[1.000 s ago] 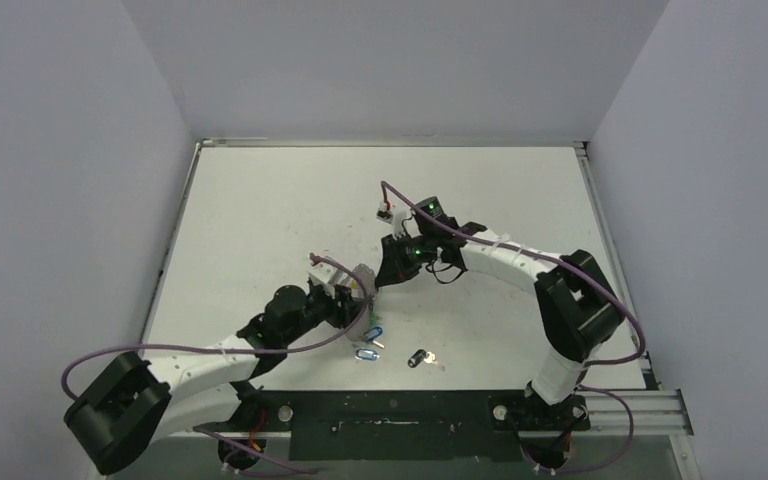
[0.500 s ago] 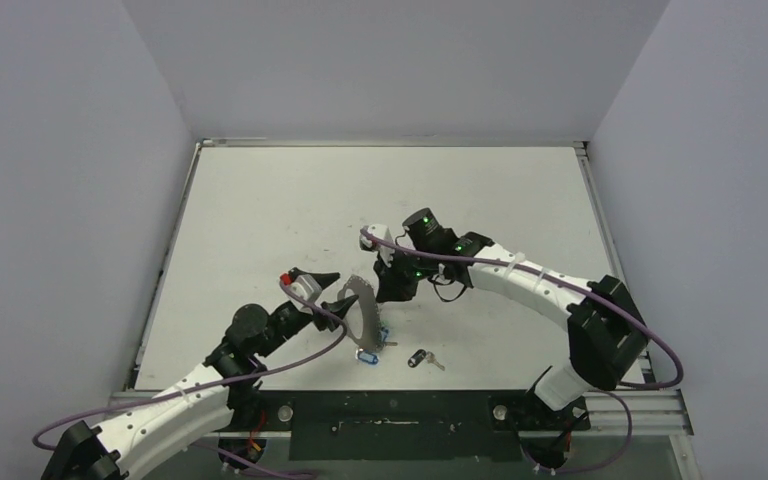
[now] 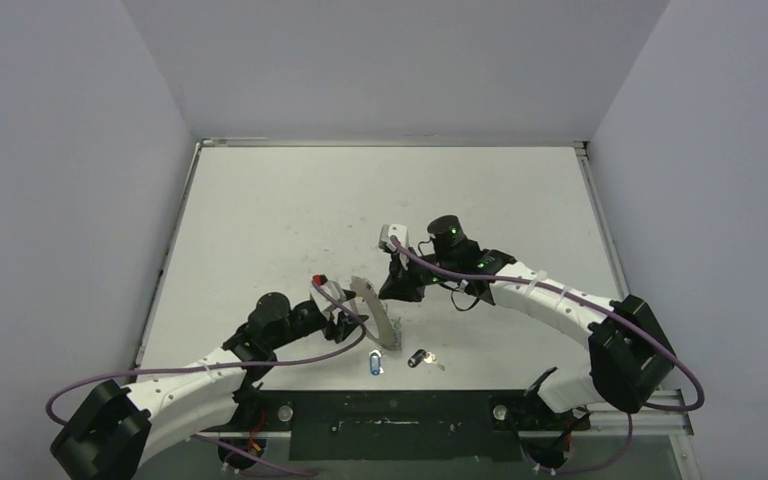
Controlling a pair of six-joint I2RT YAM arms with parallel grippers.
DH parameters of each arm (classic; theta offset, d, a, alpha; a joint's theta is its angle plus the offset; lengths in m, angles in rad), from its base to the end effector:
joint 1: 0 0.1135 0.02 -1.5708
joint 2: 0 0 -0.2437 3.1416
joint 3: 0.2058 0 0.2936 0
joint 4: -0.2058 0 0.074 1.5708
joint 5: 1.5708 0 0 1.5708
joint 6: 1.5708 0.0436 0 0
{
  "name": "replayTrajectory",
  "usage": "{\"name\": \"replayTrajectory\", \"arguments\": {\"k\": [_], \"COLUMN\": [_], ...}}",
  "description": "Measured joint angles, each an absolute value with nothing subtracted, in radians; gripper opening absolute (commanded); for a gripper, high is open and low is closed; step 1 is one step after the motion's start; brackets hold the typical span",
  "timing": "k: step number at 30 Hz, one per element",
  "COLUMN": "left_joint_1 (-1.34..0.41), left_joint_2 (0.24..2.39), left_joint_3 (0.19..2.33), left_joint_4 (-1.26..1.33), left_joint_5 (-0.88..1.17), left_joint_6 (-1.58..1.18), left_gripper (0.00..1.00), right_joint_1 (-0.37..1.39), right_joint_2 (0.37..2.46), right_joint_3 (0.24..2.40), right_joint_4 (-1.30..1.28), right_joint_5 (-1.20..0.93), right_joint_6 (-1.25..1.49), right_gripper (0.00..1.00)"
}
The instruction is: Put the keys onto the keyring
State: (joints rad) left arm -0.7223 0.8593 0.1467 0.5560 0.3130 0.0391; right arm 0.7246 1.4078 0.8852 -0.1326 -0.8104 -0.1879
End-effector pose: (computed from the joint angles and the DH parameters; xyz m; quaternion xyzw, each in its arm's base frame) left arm 0.1649 -0.1632 0.1376 0.3730 0.6596 -0.3266 0.5649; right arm 0.2351 0.2503 0.1991 -0.5196 0.6633 0.4486 0.2979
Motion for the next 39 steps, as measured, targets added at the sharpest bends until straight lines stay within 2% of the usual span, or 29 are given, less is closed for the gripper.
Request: {"name": "replayTrajectory", "arguments": {"k": [13,20,27,35,39], "left_joint_1": [-0.712,-0.711,-0.711,-0.711,-0.711], "left_joint_2": [0.911,0.899,0.916,0.922,0.922], "left_joint_3": [0.176,0.176,0.181,0.186,0.195], "left_joint_4": [0.709,0.712,0.723,0.744,0.752], "left_joint_5": [0.418,0.42,0.428,0.459,0.479], "left_joint_6": [0.073,0.1,0.112,0.113,0.115], "left_gripper": [0.55,0.46,0.33,0.27,0.16], "right_joint_1": [0.709,0.709,0.716,0.722,0.722], "right_joint_2": [1.4,1.4,1.401,1.402,1.406], "right_joint_3": [0.886,0.886,0.887,0.905,0.911], "right_joint_4": [-0.009,-0.005,-0.025,-0.056,-0.059], "right_joint_5": [-0.916,-0.962,-0.981,-0.985,-0.986], "right_joint_6": [-0.141,-0.152,-0.188,-0.213,-0.213], "right_gripper": [0.0,0.0,0.0,0.0,0.0]}}
